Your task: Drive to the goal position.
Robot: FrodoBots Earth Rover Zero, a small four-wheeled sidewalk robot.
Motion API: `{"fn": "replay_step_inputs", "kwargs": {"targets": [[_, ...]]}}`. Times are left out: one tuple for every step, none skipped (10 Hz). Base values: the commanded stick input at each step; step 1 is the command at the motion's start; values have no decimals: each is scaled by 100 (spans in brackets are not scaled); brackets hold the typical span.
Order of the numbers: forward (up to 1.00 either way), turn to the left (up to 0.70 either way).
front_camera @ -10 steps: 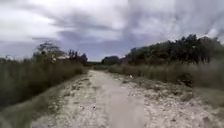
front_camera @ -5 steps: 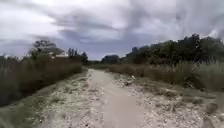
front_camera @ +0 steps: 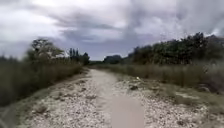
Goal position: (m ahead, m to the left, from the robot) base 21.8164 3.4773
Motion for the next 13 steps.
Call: {"fn": "replay_step_inputs", "kwargs": {"targets": [[85, 0], [85, 0], [85, 0], [85, 0], [85, 0], [85, 0], [85, 0], [85, 0], [85, 0], [85, 0], [85, 0], [85, 0], [85, 0]]}}
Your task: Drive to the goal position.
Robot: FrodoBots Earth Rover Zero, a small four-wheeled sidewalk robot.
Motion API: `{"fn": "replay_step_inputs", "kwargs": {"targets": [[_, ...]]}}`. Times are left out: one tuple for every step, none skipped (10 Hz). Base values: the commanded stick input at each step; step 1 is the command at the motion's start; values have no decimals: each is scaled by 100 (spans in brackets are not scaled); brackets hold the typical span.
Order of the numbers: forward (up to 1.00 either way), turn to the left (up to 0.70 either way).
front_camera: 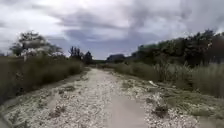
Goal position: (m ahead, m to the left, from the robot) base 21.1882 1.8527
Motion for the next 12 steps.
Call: {"fn": "replay_step_inputs", "kwargs": {"targets": [[85, 13], [85, 34], [85, 34], [85, 34], [85, 30], [85, 15], [85, 1], [85, 0], [85, 0], [85, 0], [85, 0], [85, 0]]}}
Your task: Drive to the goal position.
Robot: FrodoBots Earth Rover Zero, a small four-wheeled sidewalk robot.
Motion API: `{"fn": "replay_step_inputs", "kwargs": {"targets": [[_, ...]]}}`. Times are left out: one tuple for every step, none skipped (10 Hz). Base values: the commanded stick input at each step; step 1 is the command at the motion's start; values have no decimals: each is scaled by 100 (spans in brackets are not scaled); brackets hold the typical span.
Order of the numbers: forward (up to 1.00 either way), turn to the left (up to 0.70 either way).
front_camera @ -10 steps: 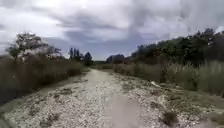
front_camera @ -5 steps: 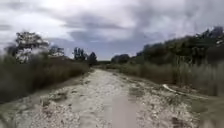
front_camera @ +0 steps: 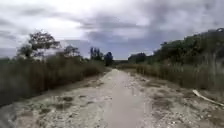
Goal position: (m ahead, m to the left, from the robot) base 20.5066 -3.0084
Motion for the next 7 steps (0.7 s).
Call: {"fn": "replay_step_inputs", "kwargs": {"targets": [[85, 0], [85, 0], [85, 0], [85, 0], [85, 0], [85, 0], [85, 0]]}}
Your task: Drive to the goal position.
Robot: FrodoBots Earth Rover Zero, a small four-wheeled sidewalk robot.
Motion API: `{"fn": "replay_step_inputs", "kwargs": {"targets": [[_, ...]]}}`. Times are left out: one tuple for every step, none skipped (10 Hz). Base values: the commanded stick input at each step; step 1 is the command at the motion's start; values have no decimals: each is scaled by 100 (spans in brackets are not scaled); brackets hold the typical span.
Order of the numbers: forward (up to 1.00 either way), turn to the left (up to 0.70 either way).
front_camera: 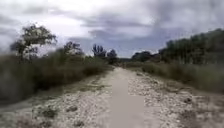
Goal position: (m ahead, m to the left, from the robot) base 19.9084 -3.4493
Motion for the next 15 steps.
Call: {"fn": "replay_step_inputs", "kwargs": {"targets": [[85, 0], [85, 0], [85, 0], [85, 0], [85, 0], [85, 0], [85, 0], [85, -5], [85, -20], [85, -34], [85, -31], [85, -16], [85, 0], [85, 0], [85, 0]]}}
